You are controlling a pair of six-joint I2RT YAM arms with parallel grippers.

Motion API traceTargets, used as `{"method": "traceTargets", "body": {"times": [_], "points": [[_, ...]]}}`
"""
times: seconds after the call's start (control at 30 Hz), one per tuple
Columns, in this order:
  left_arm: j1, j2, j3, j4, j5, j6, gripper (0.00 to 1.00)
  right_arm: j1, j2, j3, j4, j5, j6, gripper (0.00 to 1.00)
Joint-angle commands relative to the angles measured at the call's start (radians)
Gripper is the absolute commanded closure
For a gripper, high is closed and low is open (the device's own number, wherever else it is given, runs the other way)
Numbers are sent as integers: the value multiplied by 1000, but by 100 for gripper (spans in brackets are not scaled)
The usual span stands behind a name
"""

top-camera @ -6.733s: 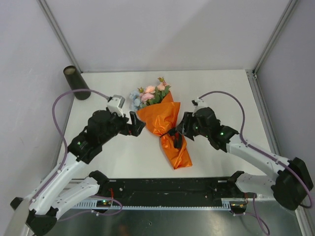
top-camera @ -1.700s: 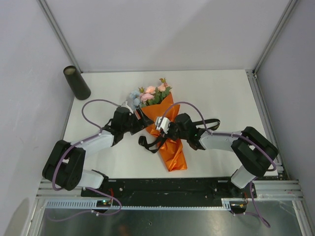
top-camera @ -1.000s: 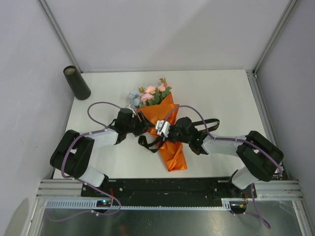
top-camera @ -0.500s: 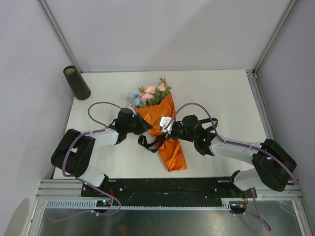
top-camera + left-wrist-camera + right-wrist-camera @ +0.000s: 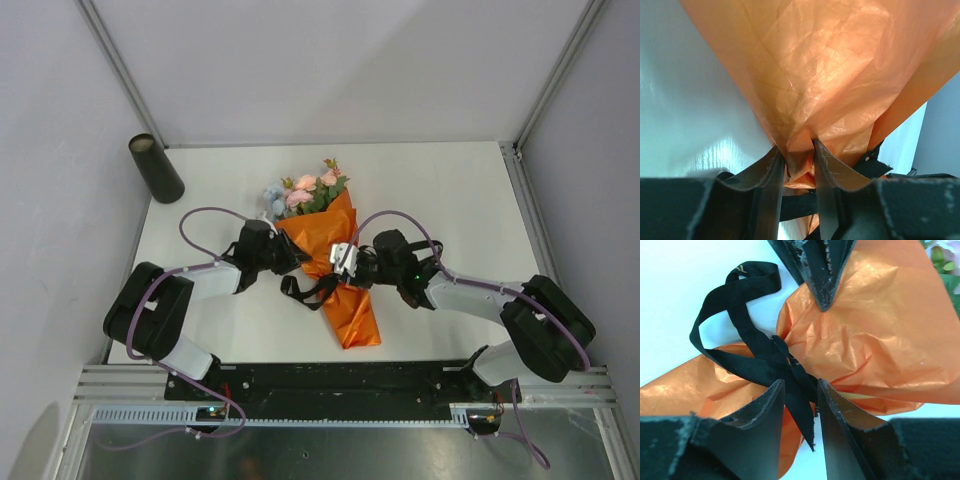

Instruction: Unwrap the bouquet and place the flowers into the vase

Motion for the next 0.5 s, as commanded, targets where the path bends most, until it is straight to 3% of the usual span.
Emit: {"method": "traceTargets", "body": {"times": [0.0,0.47], "points": [[-10,-14,28,27,20,0,66,22,32,40,-11,-21,-61,62],[-14,-13,31,27,20,-3,65,74,153,99,15,137,-143,65]]}}
